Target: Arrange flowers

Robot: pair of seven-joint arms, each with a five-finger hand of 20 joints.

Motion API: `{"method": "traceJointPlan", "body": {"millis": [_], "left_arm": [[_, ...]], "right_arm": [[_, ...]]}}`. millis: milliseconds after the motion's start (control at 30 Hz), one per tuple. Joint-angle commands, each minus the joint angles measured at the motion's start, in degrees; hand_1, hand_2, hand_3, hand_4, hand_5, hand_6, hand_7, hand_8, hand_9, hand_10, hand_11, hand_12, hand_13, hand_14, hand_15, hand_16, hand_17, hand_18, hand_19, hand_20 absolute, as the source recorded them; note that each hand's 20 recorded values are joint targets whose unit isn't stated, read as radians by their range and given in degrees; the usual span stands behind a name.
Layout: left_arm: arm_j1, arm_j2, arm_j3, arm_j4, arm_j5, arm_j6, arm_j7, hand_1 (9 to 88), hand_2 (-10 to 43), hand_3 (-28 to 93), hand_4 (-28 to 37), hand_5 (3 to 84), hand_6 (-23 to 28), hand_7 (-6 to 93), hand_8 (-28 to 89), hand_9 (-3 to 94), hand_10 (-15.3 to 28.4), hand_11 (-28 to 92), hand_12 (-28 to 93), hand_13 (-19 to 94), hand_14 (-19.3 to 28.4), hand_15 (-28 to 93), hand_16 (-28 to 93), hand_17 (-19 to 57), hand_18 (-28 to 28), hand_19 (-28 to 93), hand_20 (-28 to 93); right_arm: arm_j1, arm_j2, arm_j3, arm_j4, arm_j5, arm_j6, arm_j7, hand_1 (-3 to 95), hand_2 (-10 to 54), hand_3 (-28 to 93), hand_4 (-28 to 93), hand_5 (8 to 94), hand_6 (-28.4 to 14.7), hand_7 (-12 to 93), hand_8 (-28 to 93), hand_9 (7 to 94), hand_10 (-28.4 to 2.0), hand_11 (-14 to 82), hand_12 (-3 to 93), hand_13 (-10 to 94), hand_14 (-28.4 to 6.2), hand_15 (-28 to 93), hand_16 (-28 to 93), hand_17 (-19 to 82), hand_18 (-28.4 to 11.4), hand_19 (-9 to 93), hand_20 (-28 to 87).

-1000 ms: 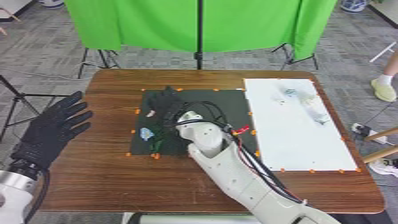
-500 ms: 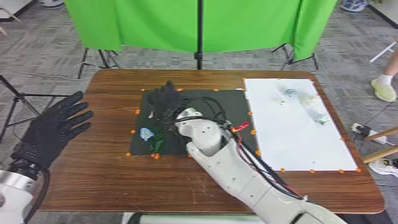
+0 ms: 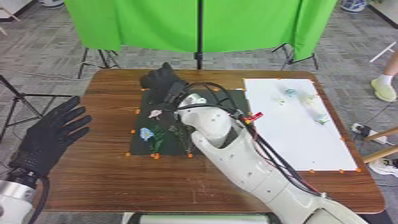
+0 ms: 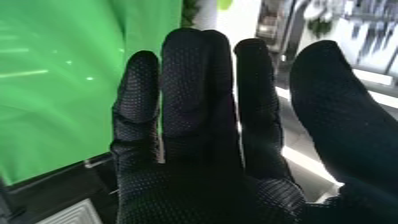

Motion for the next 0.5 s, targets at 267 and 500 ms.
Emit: {"method": "traceJointPlan", "body": {"millis": [267, 500], "left_arm": [[1.63, -3.65, -0.17, -0.05, -0.16, 0.93, -0.02, 24.9, -0.7, 70, -28.3, 23.8, 1.6, 20.5, -12, 18.6, 9.4, 21, 16, 13, 11.8, 32, 0, -12.0, 18.2, 40, 7], [1.39, -3.86, -1.06, 0.00, 0.01, 0.08, -0.36, 25.0, -0.7, 70, -28.3, 23.9, 1.5, 20.4, -12, 18.7, 9.4, 21, 16, 13, 11.8, 32, 0, -12.0, 18.2, 40, 7]], "right_arm": [[-13.05, 29.38, 23.17, -14.66, 15.38, -5.81, 9.82, 20.3, -6.0, 91, -28, 42.1, -3.3, 30, -21, 42.8, -10.8, 33.6, 19.9, 46, -8.0, 49, 16, 21, -16.3, 69, 35], [-28.30, 34.35, 36.38, -20.40, 17.99, -10.30, 17.74, 19.5, -6.5, 91, -28, 31.7, -5.1, 23, -17, 31.8, -12.1, 25.4, 19.1, 32, -10.6, 39, 14, 17, -16.5, 60, 28]]}}
